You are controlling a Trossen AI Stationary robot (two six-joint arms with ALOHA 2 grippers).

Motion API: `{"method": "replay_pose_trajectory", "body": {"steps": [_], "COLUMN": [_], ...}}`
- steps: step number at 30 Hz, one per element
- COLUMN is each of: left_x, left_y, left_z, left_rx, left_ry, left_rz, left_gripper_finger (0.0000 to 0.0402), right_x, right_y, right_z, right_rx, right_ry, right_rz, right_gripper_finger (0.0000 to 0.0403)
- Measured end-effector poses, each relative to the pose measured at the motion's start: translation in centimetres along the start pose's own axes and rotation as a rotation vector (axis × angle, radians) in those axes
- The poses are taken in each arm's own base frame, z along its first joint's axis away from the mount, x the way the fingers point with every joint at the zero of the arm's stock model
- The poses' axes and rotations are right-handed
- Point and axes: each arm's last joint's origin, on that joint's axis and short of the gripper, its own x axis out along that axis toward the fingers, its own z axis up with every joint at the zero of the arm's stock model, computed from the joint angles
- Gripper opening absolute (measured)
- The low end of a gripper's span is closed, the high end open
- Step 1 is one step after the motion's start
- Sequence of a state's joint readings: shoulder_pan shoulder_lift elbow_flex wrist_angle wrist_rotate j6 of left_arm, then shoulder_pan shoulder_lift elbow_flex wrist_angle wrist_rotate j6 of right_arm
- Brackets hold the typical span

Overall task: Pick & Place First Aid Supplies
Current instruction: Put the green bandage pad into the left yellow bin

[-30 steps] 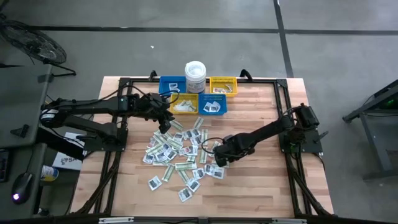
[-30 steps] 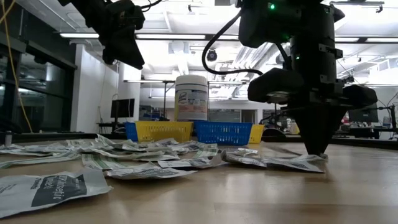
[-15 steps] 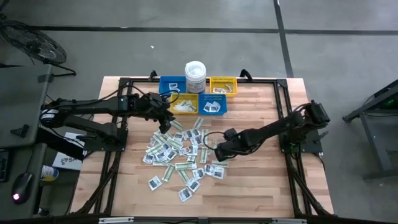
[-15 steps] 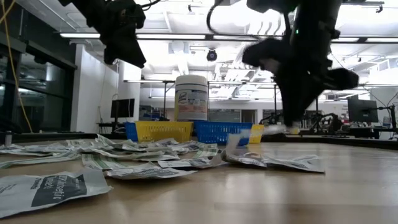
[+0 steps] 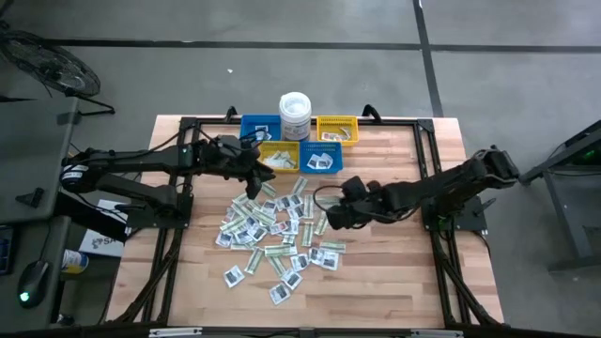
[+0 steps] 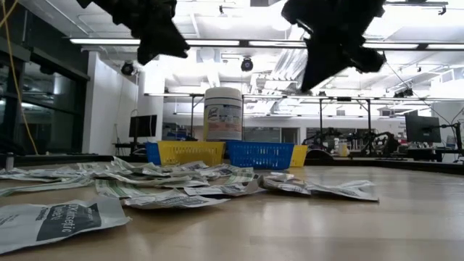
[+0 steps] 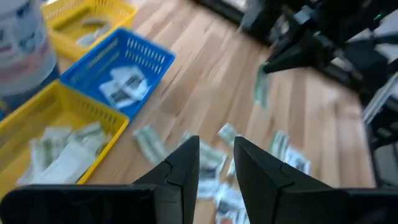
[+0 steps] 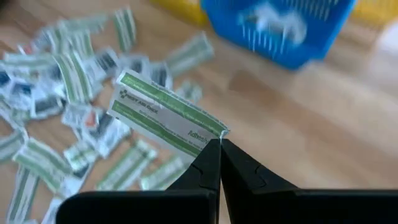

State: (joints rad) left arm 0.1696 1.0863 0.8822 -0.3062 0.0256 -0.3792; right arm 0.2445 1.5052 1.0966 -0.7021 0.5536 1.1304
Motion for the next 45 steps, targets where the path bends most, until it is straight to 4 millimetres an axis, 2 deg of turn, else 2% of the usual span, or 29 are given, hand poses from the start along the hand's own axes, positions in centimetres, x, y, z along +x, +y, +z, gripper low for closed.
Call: {"method": "replay_pose_trajectory", "body": {"steps": [8,18,29,37,40,45], "left_x": [0.0,2.1,3.0,2.8,2.7,2.9], "left_y": [-0.6,-1.1,-1.1,-1.5,-1.5,-1.5], "left_z": [1.5,2.2,2.0,2.9,3.0,2.9], "left_rx": [-0.017,-0.034,-0.051,0.016,0.019,0.018], "left_ry": [-0.155,-0.204,-0.185,-0.282,-0.287,-0.28], "left_rz": [-0.07,-0.189,-0.214,-0.26,-0.268,-0.267], "left_gripper_finger": [0.0101,0.0101,0.0101,0.0104,0.0125,0.0186], "right_x": [-1.5,-2.4,-2.6,-2.3,-2.3,-2.3], "right_y": [0.3,1.7,1.9,1.7,1.6,1.6], "right_z": [2.8,5.8,6.4,6.8,6.8,6.8], "right_rx": [-0.192,-0.374,-0.429,-0.445,-0.443,-0.443], "right_ry": [-0.288,-0.567,-0.597,-0.587,-0.589,-0.592], "right_rz": [0.02,-0.003,0.008,0.019,0.015,0.005], "right_gripper_finger": [0.0,0.0,0.0,0.0,0.0,0.0]}}
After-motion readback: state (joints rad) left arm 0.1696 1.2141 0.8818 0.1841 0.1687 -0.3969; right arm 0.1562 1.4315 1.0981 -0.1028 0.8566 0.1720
